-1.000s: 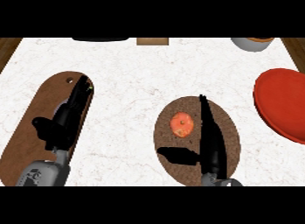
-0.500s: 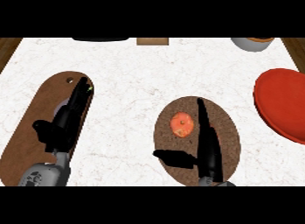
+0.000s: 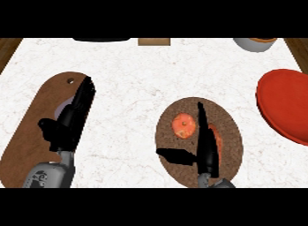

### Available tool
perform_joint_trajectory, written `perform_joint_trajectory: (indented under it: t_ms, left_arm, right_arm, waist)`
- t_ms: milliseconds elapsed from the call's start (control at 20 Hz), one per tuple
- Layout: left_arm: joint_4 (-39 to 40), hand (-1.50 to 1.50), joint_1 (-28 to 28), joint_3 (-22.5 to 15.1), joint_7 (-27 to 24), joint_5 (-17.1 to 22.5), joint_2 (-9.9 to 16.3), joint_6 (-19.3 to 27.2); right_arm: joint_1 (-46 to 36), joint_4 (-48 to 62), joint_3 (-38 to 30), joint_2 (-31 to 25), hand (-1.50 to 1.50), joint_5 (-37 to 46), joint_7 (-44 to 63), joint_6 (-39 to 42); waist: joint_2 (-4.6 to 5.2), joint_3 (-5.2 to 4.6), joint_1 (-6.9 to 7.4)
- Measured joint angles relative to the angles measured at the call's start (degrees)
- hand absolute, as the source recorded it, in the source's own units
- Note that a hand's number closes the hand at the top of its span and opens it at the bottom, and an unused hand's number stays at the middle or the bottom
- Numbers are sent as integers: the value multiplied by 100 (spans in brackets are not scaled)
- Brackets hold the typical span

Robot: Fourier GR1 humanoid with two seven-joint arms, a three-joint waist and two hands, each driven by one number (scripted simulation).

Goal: Pick the squash from the placemat and place it in the bowl

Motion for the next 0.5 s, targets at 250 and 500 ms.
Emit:
perform_joint_trajectory:
  t_ms: [250, 500]
  left_arm:
    - [-84, 0, 95, 142, -10, 30, 50, -173]
    - [-13, 0, 19, 209, -23, 17, 36, -234]
  right_arm:
    - [-299, 542, -27, -13, -150, 0, 46, -212]
    - [-561, 1159, -237, -18, -150, 280, 115, -174]
  waist:
    - [-1, 0, 6]
    - [-22, -14, 11]
